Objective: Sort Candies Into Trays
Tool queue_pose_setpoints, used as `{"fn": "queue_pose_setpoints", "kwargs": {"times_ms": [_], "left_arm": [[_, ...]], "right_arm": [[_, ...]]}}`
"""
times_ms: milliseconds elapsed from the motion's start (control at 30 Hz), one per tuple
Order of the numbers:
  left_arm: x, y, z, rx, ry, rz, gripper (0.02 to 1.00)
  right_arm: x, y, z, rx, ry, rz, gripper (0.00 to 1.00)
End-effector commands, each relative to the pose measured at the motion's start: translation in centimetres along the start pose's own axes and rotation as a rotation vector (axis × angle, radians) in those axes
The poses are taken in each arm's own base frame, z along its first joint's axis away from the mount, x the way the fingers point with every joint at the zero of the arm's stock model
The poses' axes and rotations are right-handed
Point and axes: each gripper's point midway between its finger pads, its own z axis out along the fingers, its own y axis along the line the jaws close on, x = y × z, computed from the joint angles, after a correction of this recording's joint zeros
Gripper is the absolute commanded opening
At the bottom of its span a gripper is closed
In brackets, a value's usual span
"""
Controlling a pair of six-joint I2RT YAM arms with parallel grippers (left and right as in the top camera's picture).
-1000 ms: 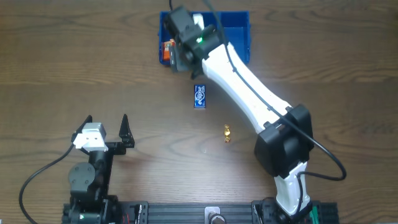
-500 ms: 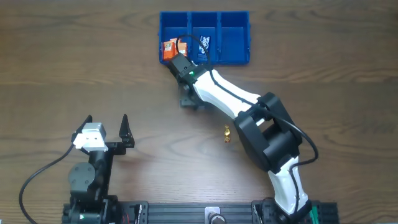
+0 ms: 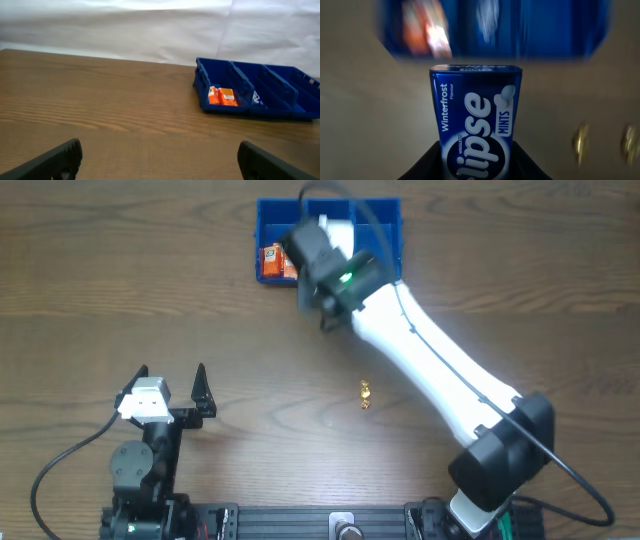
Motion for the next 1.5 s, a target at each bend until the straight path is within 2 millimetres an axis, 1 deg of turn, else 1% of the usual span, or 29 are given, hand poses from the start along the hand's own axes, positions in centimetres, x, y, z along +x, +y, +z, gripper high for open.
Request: {"fn": "queue_pose_setpoints", "kwargs": {"times_ms": [33,67,100,167,200,233,300,433,600,633,667,700,733,767,833,900,933,1000,1033,1067,1100,1133,1167,1233,1300,1333,1367,1433,1500], "left_arm": [[1.7,0.4,0.1,-0.018,0.049,0.012,0.998],[1.7,0.4,0.1,-0.018,0.049,0.012,0.998],[1.7,0.4,0.1,-0.018,0.049,0.012,0.998],[1.7,0.4,0.1,-0.018,0.049,0.012,0.998],[1.7,0.4,0.1,-0.018,0.049,0.012,0.996],[1.7,0.4,0.1,-0.018,0.049,0.012,0.998],[1.7,0.4,0.1,-0.018,0.049,0.012,0.998],[1.7,0.4,0.1,-0.018,0.049,0.012,0.998],[1.7,0.4,0.1,-0.018,0.049,0.012,0.998],[1.7,0.4,0.1,-0.018,0.049,0.012,0.998],[1.7,0.4,0.1,-0.018,0.049,0.012,0.998],[1.7,0.4,0.1,-0.018,0.049,0.012,0.998],[1.7,0.4,0.1,-0.018,0.049,0.012,0.998],[1.7,0.4,0.1,-0.018,0.049,0.012,0.998],[1.7,0.4,0.1,-0.018,0.050,0.012,0.998],[1.7,0.4,0.1,-0.018,0.049,0.012,0.998],[1.7,0.4,0.1,-0.018,0.049,0.012,0.998],[1.7,0.4,0.1,-0.018,0.049,0.012,0.998],[1.7,0.4,0.1,-0.018,0.049,0.012,0.998],[1.7,0.4,0.1,-0.018,0.049,0.012,0.998],[1.7,0.4,0.1,-0.018,0.049,0.012,0.998],[1.7,0.4,0.1,-0.018,0.049,0.012,0.998],[1.7,0.4,0.1,-0.018,0.049,0.012,0.998],[1.7,0.4,0.1,-0.018,0.049,0.012,0.996],[1.7,0.4,0.1,-0.018,0.049,0.012,0.996],[1.7,0.4,0.1,-0.018,0.049,0.012,0.998],[1.7,0.4,0.1,-0.018,0.049,0.012,0.998],[1.7,0.4,0.1,-0.018,0.049,0.012,0.998],[1.7,0.4,0.1,-0.018,0.049,0.012,0.996]], "right_arm": [[-9.1,-2.1,-0.3,0.062,-0.155,-0.051,0.196],[-10.2,-2.0,0.3,0.064,-0.168,-0.062,0.196],[-11.1,-1.9,1.8,0.069,-0.175,-0.070,0.196],[-11.8,-1.5,6.2,0.029,-0.151,-0.067,0.200],[-11.7,-1.3,8.2,-0.003,-0.128,-0.056,0.200],[-11.6,-1.3,9.2,-0.017,-0.116,-0.049,0.200],[-10.8,-1.6,12.3,-0.022,-0.075,-0.043,0.205],[-9.2,-1.6,16.0,-0.003,-0.031,-0.051,0.237],[-9.0,-1.4,16.2,-0.006,-0.029,-0.055,0.244],[-9.0,-1.4,16.2,-0.005,-0.026,-0.056,0.268],[-8.9,-1.4,16.2,-0.004,-0.024,-0.057,0.364],[-8.9,-1.3,16.2,-0.008,-0.022,-0.056,0.564],[-8.8,-1.1,16.2,-0.020,-0.019,-0.057,0.912],[-8.7,-0.9,16.2,-0.024,-0.017,-0.059,1.000],[-9.0,-0.7,15.1,-0.031,-0.024,-0.062,1.000],[-9.2,-1.2,11.9,-0.031,-0.024,-0.069,1.000],[-9.0,-1.7,10.1,-0.027,-0.023,-0.076,1.000],[-8.1,-2.5,7.3,-0.023,-0.022,-0.093,1.000],[-6.4,-3.2,5.4,-0.025,-0.013,-0.104,1.000],[-4.4,-3.9,4.2,-0.027,-0.003,-0.112,0.998],[-2.4,-4.5,3.4,-0.028,0.008,-0.109,1.000],[0.2,-5.2,2.8,-0.026,0.030,-0.097,1.000],[4.4,-6.3,2.5,-0.014,0.080,-0.069,0.998],[10.2,-7.5,2.8,0.014,0.183,-0.039,1.000],[16.2,-8.1,3.9,0.034,0.327,-0.027,1.000],[18.3,-8.7,4.5,0.059,0.367,-0.014,1.000],[20.3,-9.5,5.0,0.083,0.404,-0.011,1.000],[21.9,-10.2,5.5,0.102,0.432,-0.003,1.000],[23.0,-10.5,6.2,0.101,0.446,0.001,0.998]]}}
